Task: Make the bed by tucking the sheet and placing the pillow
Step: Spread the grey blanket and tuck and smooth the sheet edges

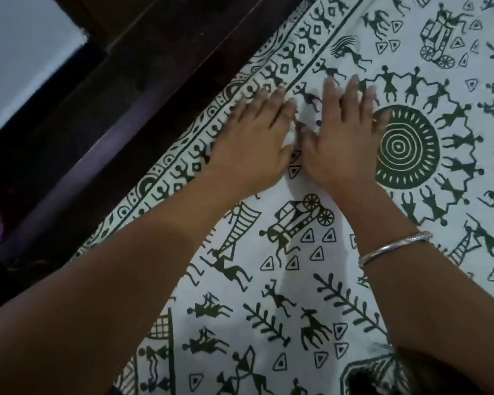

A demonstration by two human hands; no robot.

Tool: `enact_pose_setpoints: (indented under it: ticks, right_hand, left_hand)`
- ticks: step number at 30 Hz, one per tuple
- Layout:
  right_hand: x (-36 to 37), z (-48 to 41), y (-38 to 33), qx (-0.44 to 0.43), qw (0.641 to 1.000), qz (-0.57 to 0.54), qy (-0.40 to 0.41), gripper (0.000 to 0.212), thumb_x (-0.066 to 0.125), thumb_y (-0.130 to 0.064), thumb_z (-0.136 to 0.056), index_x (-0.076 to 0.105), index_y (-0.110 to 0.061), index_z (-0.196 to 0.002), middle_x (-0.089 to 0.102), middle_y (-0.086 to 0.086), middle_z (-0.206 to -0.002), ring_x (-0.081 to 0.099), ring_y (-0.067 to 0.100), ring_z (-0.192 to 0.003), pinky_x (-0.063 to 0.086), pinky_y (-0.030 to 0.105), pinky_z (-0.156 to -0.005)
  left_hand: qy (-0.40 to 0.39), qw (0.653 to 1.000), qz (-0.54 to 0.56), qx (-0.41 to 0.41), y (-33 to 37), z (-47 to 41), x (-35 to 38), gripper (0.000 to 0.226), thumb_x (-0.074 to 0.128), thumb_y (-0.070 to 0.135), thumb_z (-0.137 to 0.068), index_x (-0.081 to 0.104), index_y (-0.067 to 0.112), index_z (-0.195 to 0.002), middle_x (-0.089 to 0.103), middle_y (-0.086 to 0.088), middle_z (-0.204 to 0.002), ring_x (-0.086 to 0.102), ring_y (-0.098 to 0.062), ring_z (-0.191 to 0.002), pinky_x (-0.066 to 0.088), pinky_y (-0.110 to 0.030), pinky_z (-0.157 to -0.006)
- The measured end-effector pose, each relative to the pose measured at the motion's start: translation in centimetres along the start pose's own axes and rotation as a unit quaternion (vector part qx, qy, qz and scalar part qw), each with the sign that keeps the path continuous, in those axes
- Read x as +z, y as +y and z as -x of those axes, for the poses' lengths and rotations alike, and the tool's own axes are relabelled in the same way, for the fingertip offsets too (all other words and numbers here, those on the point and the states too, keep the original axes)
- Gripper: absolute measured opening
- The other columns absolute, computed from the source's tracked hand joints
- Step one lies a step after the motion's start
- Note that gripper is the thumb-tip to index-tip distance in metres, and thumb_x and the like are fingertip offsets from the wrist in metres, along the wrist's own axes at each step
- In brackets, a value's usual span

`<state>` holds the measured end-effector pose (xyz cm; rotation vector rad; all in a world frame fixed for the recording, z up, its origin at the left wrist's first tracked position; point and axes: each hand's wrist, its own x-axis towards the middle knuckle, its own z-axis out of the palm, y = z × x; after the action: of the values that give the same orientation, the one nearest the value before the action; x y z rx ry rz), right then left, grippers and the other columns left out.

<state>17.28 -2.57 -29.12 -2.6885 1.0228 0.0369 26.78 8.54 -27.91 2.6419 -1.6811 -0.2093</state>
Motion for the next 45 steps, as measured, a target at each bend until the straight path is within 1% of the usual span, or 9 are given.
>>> enact_pose_setpoints:
  ticks: [3, 5, 7, 9, 14, 26, 32, 41, 45]
  right_hand:
    - [-0.3, 0.7, 1.8, -0.065, 0.996, -0.013, -0.054, 0.069, 0.038, -0.046, -0.095, 0.010, -0.021, -0.152, -0.003, 0.014, -0.159, -0.008, 0.036, -0.145, -0.008, 0.057, -0.111]
    - [-0.9, 1.0, 3.0, -0.083, 0.995, -0.060, -0.007, 0.066, 0.043, -0.037, -0.093, 0.018, -0.020, -0.151, 0.001, 0.013, -0.159, -0.002, 0.035, -0.145, -0.004, 0.054, -0.113]
    - [-1.2, 1.7, 4.9, -0.015, 0.998, -0.056, 0.041, 0.063, 0.042, -0.034, -0.093, 0.020, -0.019, -0.150, 0.005, 0.016, -0.158, 0.002, 0.036, -0.145, -0.001, 0.052, -0.114]
    - [-1.0, 2.7, 6.9, 0.052, 0.998, -0.017, 0.016, 0.062, 0.036, -0.041, -0.096, 0.015, -0.020, -0.151, 0.005, 0.016, -0.158, 0.001, 0.034, -0.145, -0.002, 0.053, -0.114]
    - [-1.1, 6.1, 10.7, 0.085, 0.996, 0.005, -0.006, 0.067, 0.024, -0.054, -0.095, 0.014, -0.019, -0.151, 0.007, 0.015, -0.158, 0.001, 0.031, -0.146, -0.004, 0.050, -0.114]
    - [-1.5, 13.1, 14.1, 0.177, 0.984, -0.008, -0.022, 0.069, 0.026, -0.053, -0.095, 0.004, -0.021, -0.152, -0.002, 0.014, -0.159, -0.006, 0.031, -0.146, -0.005, 0.052, -0.114]
    - [-2.1, 16.8, 15.3, 0.201, 0.978, -0.012, -0.053, 0.068, 0.022, -0.055, -0.094, 0.001, -0.025, -0.152, -0.007, 0.006, -0.160, -0.011, 0.028, -0.145, -0.005, 0.054, -0.113]
    - [-2.5, 20.2, 16.4, 0.214, 0.974, 0.000, -0.074, 0.066, 0.026, -0.051, -0.096, -0.001, -0.027, -0.151, -0.007, 0.010, -0.159, -0.010, 0.043, -0.142, -0.005, 0.051, -0.114]
    - [-2.5, 21.1, 16.9, 0.215, 0.974, -0.004, -0.074, 0.066, 0.027, -0.049, -0.097, -0.002, -0.026, -0.151, -0.007, 0.011, -0.159, -0.011, 0.038, -0.144, -0.005, 0.052, -0.114]
  left_hand:
    - [-0.032, 0.995, -0.044, -0.082, -0.5, -1.4, -0.2, 0.076, 0.023, 0.050, -0.091, 0.005, 0.005, -0.149, 0.000, -0.017, -0.158, -0.004, -0.032, -0.145, -0.006, -0.046, -0.115]
    - [0.016, 0.998, -0.048, -0.047, 0.9, -2.4, -0.7, 0.079, 0.020, 0.049, -0.086, 0.014, 0.000, -0.147, 0.007, -0.019, -0.157, 0.003, -0.035, -0.144, -0.001, -0.047, -0.115]
    - [0.023, 0.998, -0.019, 0.057, 3.4, -3.3, -0.4, 0.075, 0.017, 0.046, -0.086, 0.016, 0.004, -0.148, 0.007, -0.014, -0.158, 0.008, -0.032, -0.144, 0.004, -0.047, -0.116]
    - [-0.015, 0.995, 0.000, 0.098, 5.8, -4.0, 0.5, 0.070, 0.021, 0.045, -0.090, 0.009, 0.010, -0.150, 0.002, -0.009, -0.159, 0.005, -0.028, -0.145, 0.003, -0.046, -0.115]
    - [-0.016, 0.999, -0.020, 0.032, 9.7, -5.2, 1.8, 0.073, 0.025, 0.052, -0.093, 0.007, 0.011, -0.150, -0.001, -0.012, -0.158, -0.005, -0.035, -0.144, -0.004, -0.058, -0.111]
    - [-0.035, 0.989, -0.027, 0.141, 16.9, -2.8, 2.8, 0.064, 0.030, 0.044, -0.095, 0.012, 0.017, -0.150, 0.007, -0.013, -0.158, 0.005, -0.036, -0.144, 0.002, -0.061, -0.110]
    - [-0.056, 0.980, -0.039, 0.185, 19.5, -0.8, 2.6, 0.063, 0.030, 0.042, -0.096, 0.011, 0.018, -0.150, 0.003, -0.012, -0.158, 0.000, -0.035, -0.144, 0.002, -0.061, -0.110]
    - [-0.086, 0.975, -0.040, 0.199, 22.8, 1.5, 2.7, 0.065, 0.029, 0.043, -0.096, 0.004, 0.018, -0.150, -0.002, -0.011, -0.158, -0.002, -0.035, -0.144, 0.005, -0.060, -0.111]
    - [-0.095, 0.966, -0.050, 0.233, 24.0, 2.3, 2.5, 0.068, 0.033, 0.038, -0.095, -0.001, 0.019, -0.150, -0.008, -0.003, -0.159, -0.004, -0.033, -0.145, 0.006, -0.061, -0.111]
